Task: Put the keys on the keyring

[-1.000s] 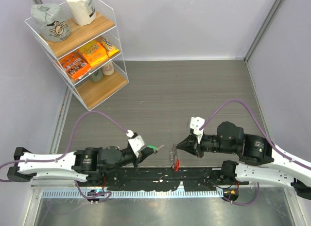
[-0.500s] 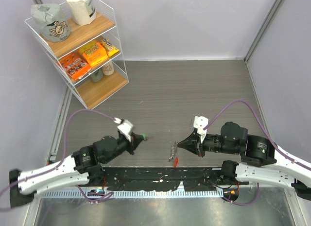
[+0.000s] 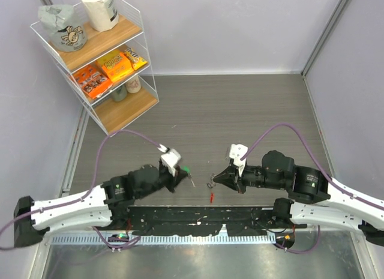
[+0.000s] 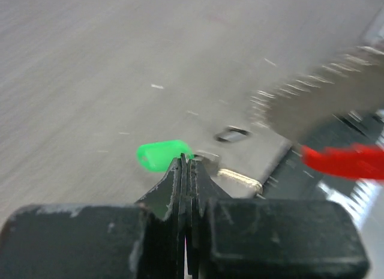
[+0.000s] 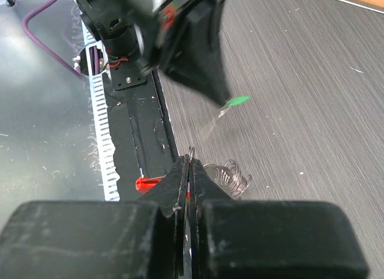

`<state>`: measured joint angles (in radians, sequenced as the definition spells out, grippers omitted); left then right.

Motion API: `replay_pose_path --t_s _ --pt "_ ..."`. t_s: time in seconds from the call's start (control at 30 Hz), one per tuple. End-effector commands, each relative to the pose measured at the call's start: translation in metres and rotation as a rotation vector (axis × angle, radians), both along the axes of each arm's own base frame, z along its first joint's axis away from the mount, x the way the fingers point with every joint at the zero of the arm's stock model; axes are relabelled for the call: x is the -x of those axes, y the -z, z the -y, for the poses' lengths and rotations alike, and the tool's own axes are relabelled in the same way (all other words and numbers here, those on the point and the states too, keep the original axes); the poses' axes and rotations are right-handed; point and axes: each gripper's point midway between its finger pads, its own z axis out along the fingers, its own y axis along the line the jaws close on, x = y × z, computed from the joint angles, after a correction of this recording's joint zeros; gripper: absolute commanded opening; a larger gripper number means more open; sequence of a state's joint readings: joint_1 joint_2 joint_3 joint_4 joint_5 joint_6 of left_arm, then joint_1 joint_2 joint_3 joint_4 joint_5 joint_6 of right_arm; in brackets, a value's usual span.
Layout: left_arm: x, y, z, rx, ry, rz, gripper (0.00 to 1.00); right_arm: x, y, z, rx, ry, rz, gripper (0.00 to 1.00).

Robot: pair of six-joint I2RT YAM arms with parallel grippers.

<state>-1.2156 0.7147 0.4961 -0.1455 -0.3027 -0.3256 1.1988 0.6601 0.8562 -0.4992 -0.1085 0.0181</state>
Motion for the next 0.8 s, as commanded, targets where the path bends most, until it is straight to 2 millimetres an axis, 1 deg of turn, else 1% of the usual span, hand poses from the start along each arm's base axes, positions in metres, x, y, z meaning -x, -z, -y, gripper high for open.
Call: replay_pose_path --t_s 0.0,0.03,0.07,0.1,0.13,0.17,0.2,0.27,0.3,0.4,0.57,0.67,0.77 --pt "-0.052 -0.020 -0.051 0.209 -0.169 0.049 0.00 -0.002 -0.026 -0.012 -0.095 -0.013 0.028 0.05" --pt "-0.054 -0.024 -0.054 0.220 -0.164 0.049 0.00 0.000 -0.026 -0.013 -0.101 -0.020 0.024 0.05" --pt "-0.048 -0.024 -0.047 0.154 -0.141 0.024 0.00 0.000 -0.024 -0.013 -0.101 -0.019 0.023 0.05" --pt "-0.037 -0.014 -0.032 0.060 -0.114 0.030 0.00 -0.001 -0.024 -0.014 -0.105 -0.018 0.026 0.06" --pt "-0.032 -0.009 -0.027 -0.021 -0.133 0.076 0.00 -0.002 -0.023 -0.016 -0.101 -0.021 0.029 0.05" --pt "-0.027 -0.004 -0.021 -0.042 -0.111 0.071 0.00 -0.002 -0.022 -0.019 -0.093 -0.023 0.029 0.06" --pt "-0.029 -0.002 -0.020 -0.022 -0.109 0.063 0.00 -0.002 -0.022 -0.020 -0.091 -0.027 0.025 0.06" --pt "-0.029 -0.009 -0.018 0.051 -0.093 0.057 0.00 -0.002 -0.021 -0.023 -0.090 -0.033 0.024 0.05" --pt "-0.027 -0.012 -0.016 0.054 -0.073 0.056 0.00 -0.002 -0.021 -0.023 -0.086 -0.033 0.023 0.06" --pt "-0.019 -0.011 -0.009 0.049 -0.010 0.041 0.00 -0.001 -0.021 -0.021 -0.087 -0.035 0.024 0.05" --pt "-0.004 -0.031 0.003 0.137 0.082 0.043 0.00 0.000 -0.021 -0.019 -0.090 -0.035 0.025 0.06" --pt "0.000 -0.037 0.008 0.143 0.117 0.038 0.00 0.000 -0.021 -0.020 -0.084 -0.041 0.026 0.06" --pt "0.009 -0.051 0.015 0.185 0.179 0.048 0.00 0.000 -0.018 -0.023 -0.075 -0.046 0.025 0.05"
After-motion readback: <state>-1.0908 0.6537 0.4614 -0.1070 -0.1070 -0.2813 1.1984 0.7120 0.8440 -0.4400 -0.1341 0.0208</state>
